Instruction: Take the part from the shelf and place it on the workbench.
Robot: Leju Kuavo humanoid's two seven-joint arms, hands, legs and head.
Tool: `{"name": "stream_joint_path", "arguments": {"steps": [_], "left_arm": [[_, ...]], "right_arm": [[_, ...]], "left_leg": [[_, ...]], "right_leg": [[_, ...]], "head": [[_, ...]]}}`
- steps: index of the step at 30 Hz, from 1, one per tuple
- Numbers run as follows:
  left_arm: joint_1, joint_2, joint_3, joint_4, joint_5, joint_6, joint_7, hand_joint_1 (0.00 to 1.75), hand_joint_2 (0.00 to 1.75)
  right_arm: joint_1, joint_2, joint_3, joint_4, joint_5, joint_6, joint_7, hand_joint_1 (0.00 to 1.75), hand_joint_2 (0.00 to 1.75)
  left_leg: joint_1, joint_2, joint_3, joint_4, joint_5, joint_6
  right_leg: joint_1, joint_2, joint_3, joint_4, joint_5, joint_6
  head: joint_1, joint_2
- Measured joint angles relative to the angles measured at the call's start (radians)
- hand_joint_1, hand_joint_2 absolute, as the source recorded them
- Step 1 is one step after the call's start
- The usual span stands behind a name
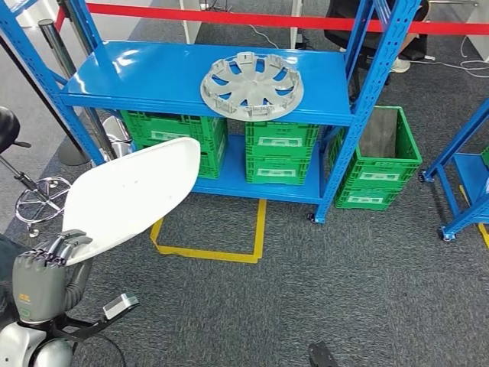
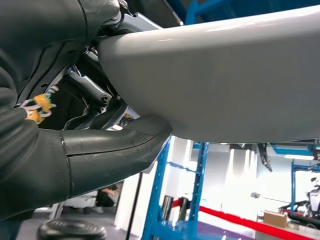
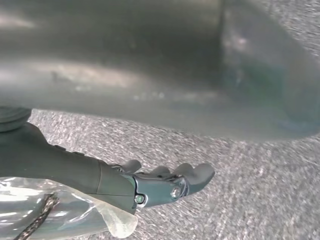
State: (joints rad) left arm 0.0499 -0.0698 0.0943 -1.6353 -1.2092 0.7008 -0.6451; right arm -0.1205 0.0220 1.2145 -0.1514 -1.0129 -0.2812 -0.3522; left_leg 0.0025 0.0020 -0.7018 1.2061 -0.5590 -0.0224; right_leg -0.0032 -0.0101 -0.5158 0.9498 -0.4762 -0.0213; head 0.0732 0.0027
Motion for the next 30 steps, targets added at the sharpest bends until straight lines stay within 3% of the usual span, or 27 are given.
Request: {"name": "stream_joint_path", "arguments": {"steps": [1, 2, 3, 5, 6, 8, 10, 11, 13, 15, 16, 17, 18, 20, 22, 23, 24, 25, 26, 27, 28, 30], "left_arm": [[0.0, 0.0, 0.0, 0.003, 0.0, 0.0, 0.0, 1.75, 1.75], [0.0, 0.0, 0.0, 0.005, 0.0, 0.0, 0.0, 1.75, 1.75], [-0.001, 0.0, 0.0, 0.007, 0.0, 0.0, 0.0, 1.75, 1.75], [-0.004, 0.0, -0.001, 0.011, 0.0, 0.0, 0.0, 1.75, 1.75], [-0.006, -0.001, -0.001, 0.012, 0.0, 0.0, 0.0, 1.75, 1.75], [-0.009, -0.004, -0.003, 0.014, 0.0, 0.0, 0.0, 1.75, 1.75], [-0.01, -0.007, -0.005, 0.018, -0.001, 0.0, -0.001, 1.75, 1.75], [-0.011, -0.009, -0.006, 0.02, -0.001, 0.0, -0.001, 1.75, 1.75], [-0.013, -0.016, -0.009, 0.025, -0.003, 0.0, -0.001, 1.75, 1.75], [-0.014, -0.02, -0.015, 0.03, -0.004, 0.0, -0.001, 1.75, 1.75], [-0.014, -0.021, -0.019, 0.032, -0.005, 0.0, 0.0, 1.75, 1.75], [-0.014, -0.021, -0.021, 0.035, -0.006, 0.0, 0.001, 1.75, 1.75], [-0.014, -0.022, -0.022, 0.038, -0.007, 0.0, 0.002, 1.75, 1.75], [-0.014, -0.022, -0.023, 0.043, -0.011, 0.0, 0.003, 1.75, 1.75], [-0.015, -0.022, -0.024, 0.046, -0.013, 0.0, 0.004, 1.75, 1.75], [-0.015, -0.022, -0.025, 0.047, -0.013, 0.0, 0.004, 1.75, 1.75], [-0.016, -0.023, -0.025, 0.047, -0.014, 0.0, 0.004, 1.75, 1.75], [-0.017, -0.023, -0.026, 0.047, -0.014, 0.0, 0.004, 1.75, 1.75], [-0.017, -0.023, -0.026, 0.048, -0.014, 0.001, 0.005, 1.75, 1.75], [-0.017, -0.023, -0.026, 0.049, -0.014, 0.001, 0.005, 1.75, 1.75], [-0.017, -0.023, -0.026, 0.05, -0.014, 0.0, 0.005, 1.75, 1.75], [-0.017, -0.023, -0.026, 0.053, -0.014, 0.0, 0.005, 1.75, 1.75]], "right_arm": [[0.0, 0.0, -0.001, 0.0, 0.0, 0.0, 0.0, 0.0, 0.0], [0.0, 0.0, -0.001, 0.0, 0.0, 0.0, 0.0, 0.0, 0.0], [0.0, 0.0, -0.002, 0.0, 0.0, 0.0, 0.0, 0.0, 0.0], [0.0, 0.0, -0.003, 0.0, 0.0, 0.0, 0.0, 0.0, 0.0], [-0.001, 0.0, -0.003, 0.0, 0.002, 0.0, 0.0, 0.0, 0.0], [-0.002, 0.0, -0.003, 0.0, 0.006, 0.0, 0.001, 0.0, 0.0], [0.0, 0.0, -0.003, 0.0, 0.008, 0.0, 0.004, 0.0, 0.0], [0.003, 0.0, -0.003, 0.001, 0.009, 0.0, 0.006, 0.0, 0.0], [0.009, 0.0, -0.003, 0.001, 0.01, 0.0, 0.009, 0.0, 0.0], [0.012, 0.0, -0.003, 0.002, 0.013, 0.0, 0.012, 0.0, 0.0], [0.011, 0.0, -0.003, 0.002, 0.014, 0.0, 0.013, 0.0, 0.0], [0.01, 0.0, -0.003, 0.002, 0.015, 0.0, 0.015, 0.0, 0.0], [0.009, 0.0, -0.003, 0.002, 0.016, 0.0, 0.017, 0.0, 0.0], [0.007, -0.001, -0.003, 0.002, 0.017, -0.001, 0.02, 0.0, 0.0], [0.001, -0.004, -0.003, 0.002, 0.018, -0.002, 0.023, 0.0, 0.0], [-0.002, -0.004, -0.003, 0.002, 0.018, -0.003, 0.023, 0.0, 0.0], [-0.003, -0.005, -0.003, 0.002, 0.018, -0.003, 0.023, 0.0, 0.0], [-0.003, -0.005, -0.002, 0.002, 0.018, -0.004, 0.023, 0.0, 0.0], [-0.003, -0.005, -0.002, 0.002, 0.018, -0.003, 0.024, 0.0, 0.0], [-0.002, -0.005, -0.002, 0.002, 0.018, -0.003, 0.025, 0.0, 0.0], [-0.002, -0.005, -0.002, 0.003, 0.018, -0.003, 0.025, 0.0, 0.0], [-0.002, -0.005, -0.002, 0.003, 0.018, -0.003, 0.026, 0.0, 0.0]], "left_leg": [[0.005, 0.0, -0.003, 0.055, -0.017, -0.006], [0.01, 0.0, 0.004, 0.083, -0.012, -0.011], [0.015, 0.0, 0.031, 0.069, 0.013, -0.016], [0.024, 0.0, 0.125, -0.046, 0.052, -0.025], [0.026, -0.002, 0.175, -0.119, 0.053, -0.026], [0.021, -0.006, 0.22, -0.201, 0.032, -0.018], [0.014, -0.005, 0.208, -0.215, 0.042, 0.005], [0.012, -0.003, 0.198, -0.216, 0.053, 0.016], [0.012, 0.0, 0.172, -0.219, 0.077, 0.036], [0.007, 0.001, 0.143, -0.218, 0.101, 0.047], [0.004, 0.002, 0.127, -0.217, 0.114, 0.049], [0.0, 0.004, 0.11, -0.216, 0.126, 0.05], [-0.002, 0.004, 0.095, -0.215, 0.138, 0.05], [-0.006, 0.004, 0.069, -0.215, 0.161, 0.048], [-0.009, 0.004, 0.052, -0.213, 0.183, 0.042], [-0.009, 0.004, 0.048, -0.214, 0.196, 0.037], [-0.009, 0.005, 0.045, -0.217, 0.208, 0.032], [-0.008, 0.005, 0.043, -0.221, 0.221, 0.026], [-0.007, 0.004, 0.039, -0.222, 0.221, 0.021], [-0.006, 0.002, 0.031, -0.21, 0.2, 0.015], [-0.005, 0.001, 0.021, -0.179, 0.157, 0.009], [0.0, 0.0, -0.001, -0.059, 0.041, 0.0]], "right_leg": [[-0.001, -0.001, -0.016, 0.005, 0.009, 0.002], [-0.002, -0.001, -0.031, 0.012, 0.015, 0.004], [-0.004, -0.002, -0.047, 0.021, 0.021, 0.008], [-0.008, -0.001, -0.076, 0.042, 0.03, 0.017], [-0.008, -0.001, -0.09, 0.052, 0.035, 0.024], [-0.008, 0.001, -0.106, 0.06, 0.049, 0.039], [-0.013, 0.001, -0.117, 0.057, 0.068, 0.054], [-0.017, 0.002, -0.125, 0.06, 0.063, 0.06], [-0.019, 0.005, -0.148, 0.112, -0.009, 0.065], [-0.016, 0.008, -0.175, 0.237, -0.117, 0.065], [-0.016, 0.008, -0.182, 0.298, -0.146, 0.063], [-0.015, 0.008, -0.178, 0.341, -0.152, 0.061], [-0.014, 0.008, -0.159, 0.349, -0.133, 0.058], [-0.008, 0.009, -0.071, 0.262, -0.077, 0.047], [0.0, 0.009, 0.047, 0.101, -0.077, 0.035], [0.004, 0.009, 0.083, 0.043, -0.086, 0.032], [0.007, 0.01, 0.098, 0.009, -0.094, 0.031], [0.007, 0.009, 0.094, -0.001, -0.089, 0.029], [0.006, 0.007, 0.081, 0.002, -0.077, 0.025], [0.004, 0.005, 0.069, 0.001, -0.065, 0.018], [0.002, 0.001, 0.055, 0.001, -0.05, 0.011], [0.002, -0.001, 0.026, 0.005, -0.022, 0.002]], "head": [[0.0, 0.0], [0.0, 0.0], [0.0, 0.0], [0.0, 0.0], [0.0, 0.0], [-0.001, 0.0], [-0.001, 0.0], [-0.002, 0.0], [0.003, 0.0], [0.009, 0.0], [0.011, 0.0], [0.011, 0.0], [0.011, 0.0], [0.011, 0.0], [0.012, 0.0], [0.012, 0.0], [0.013, 0.0], [0.013, 0.0], [0.012, 0.0], [0.011, 0.0], [0.008, 0.0], [0.005, 0.0]]}}
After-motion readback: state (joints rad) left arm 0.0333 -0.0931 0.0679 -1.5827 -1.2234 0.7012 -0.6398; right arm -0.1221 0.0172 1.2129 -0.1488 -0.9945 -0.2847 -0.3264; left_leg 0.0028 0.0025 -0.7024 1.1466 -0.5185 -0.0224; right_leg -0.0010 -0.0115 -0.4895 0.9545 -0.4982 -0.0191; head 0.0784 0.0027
